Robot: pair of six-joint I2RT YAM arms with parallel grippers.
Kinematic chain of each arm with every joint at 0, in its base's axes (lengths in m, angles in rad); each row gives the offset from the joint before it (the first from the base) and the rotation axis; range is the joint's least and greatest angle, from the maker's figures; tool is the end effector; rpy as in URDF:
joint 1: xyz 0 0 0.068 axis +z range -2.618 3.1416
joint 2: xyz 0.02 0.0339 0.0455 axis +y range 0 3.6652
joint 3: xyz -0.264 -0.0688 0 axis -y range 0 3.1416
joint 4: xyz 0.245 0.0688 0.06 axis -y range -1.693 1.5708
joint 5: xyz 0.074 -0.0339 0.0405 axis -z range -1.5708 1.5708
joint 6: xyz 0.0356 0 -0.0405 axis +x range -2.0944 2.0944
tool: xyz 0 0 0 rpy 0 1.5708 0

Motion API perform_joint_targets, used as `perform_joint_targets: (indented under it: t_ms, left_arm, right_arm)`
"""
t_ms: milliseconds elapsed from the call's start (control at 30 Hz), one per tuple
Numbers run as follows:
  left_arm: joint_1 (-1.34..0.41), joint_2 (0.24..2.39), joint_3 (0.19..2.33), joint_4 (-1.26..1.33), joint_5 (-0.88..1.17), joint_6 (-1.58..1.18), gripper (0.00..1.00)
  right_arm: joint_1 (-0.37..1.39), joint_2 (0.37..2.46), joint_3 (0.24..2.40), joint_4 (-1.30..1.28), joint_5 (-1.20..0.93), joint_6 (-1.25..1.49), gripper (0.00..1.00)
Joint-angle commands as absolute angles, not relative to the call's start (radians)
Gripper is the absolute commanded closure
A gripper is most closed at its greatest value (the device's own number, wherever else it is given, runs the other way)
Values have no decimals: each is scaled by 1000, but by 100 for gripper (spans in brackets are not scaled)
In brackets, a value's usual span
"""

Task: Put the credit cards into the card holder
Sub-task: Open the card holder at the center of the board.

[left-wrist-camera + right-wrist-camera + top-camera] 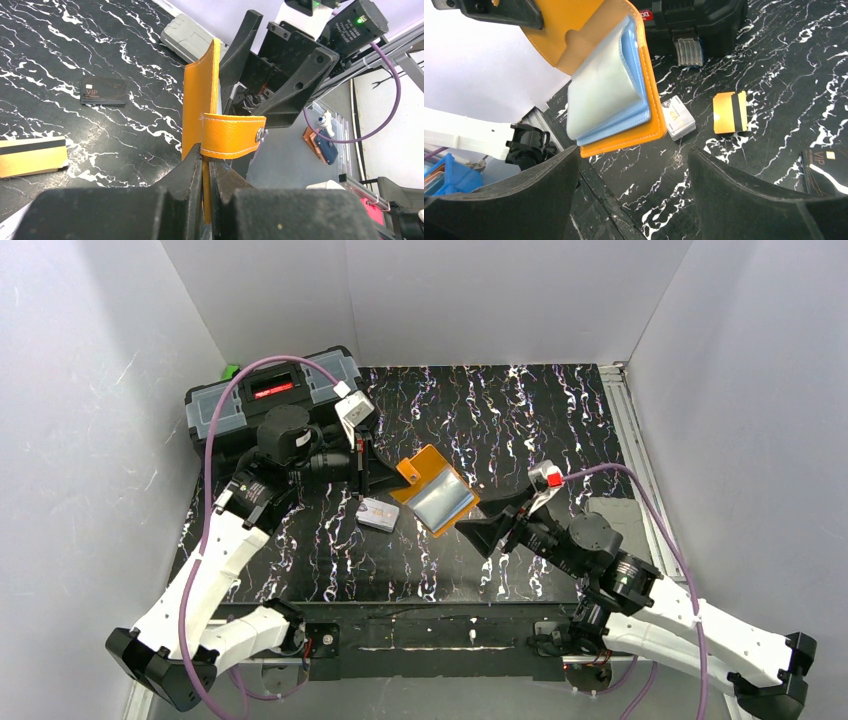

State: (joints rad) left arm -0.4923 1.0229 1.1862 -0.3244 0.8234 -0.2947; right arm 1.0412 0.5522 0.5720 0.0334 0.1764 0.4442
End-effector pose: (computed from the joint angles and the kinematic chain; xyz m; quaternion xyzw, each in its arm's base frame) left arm 0.1740 -0.1229 0.4221 0.3269 0.6691 -0.5092 0.4315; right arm 0.0801 0.1245 0.3226 -0.1405 0.6739 0.4442 0.5735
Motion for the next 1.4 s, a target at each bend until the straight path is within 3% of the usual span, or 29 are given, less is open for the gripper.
perform_joint_targets:
  t_ms: [0, 133, 267, 367, 467, 633, 733, 800, 900, 1033, 1100, 1267, 1367]
  left_arm:
    - [-488, 1001, 1194, -272, 867, -330, 100]
    - [-488, 1000, 1188, -256, 869, -346, 100]
    - [-488, 998, 1183, -247, 866, -345, 100]
    - [-486, 992, 1176, -245, 865, -338, 100]
    - [-486, 984, 1154, -247, 857, -313, 100]
    - [-486, 983, 1095, -226, 850, -270, 99]
    - [-486, 1002, 1073, -221, 868, -257, 65]
    - [-487, 1010, 1058, -221, 887, -237, 57]
    - [-500, 1008, 1039, -213, 904, -202, 38]
    - [-552, 979, 1020, -213, 843, -96, 29]
    - [-573, 964, 1017, -209, 802, -56, 3]
    - [-630, 936, 1015, -202, 721, 24, 2]
    - [-660, 906, 1006, -202, 548, 97, 2]
  right_arm:
    - [1018, 598, 592, 185, 121, 463, 17]
    - [985, 671, 621, 284, 45, 482, 27]
    - [959, 719, 631, 361, -29, 511, 54]
    - [951, 725, 632, 374, -40, 523, 80]
    - [948, 714, 633, 374, -39, 527, 92]
    - [948, 715, 656, 353, -50, 515, 95]
    - [948, 732, 681, 336, -64, 505, 99]
    - [948, 753, 709, 301, -66, 499, 99]
    - [948, 780, 753, 248, -66, 488, 99]
    - [948, 811, 810, 187, -83, 490, 99]
    - [948, 827, 834, 162, -91, 494, 99]
    - [948, 866, 880, 112, -99, 504, 99]
    - [949, 876, 890, 111, -108, 508, 99]
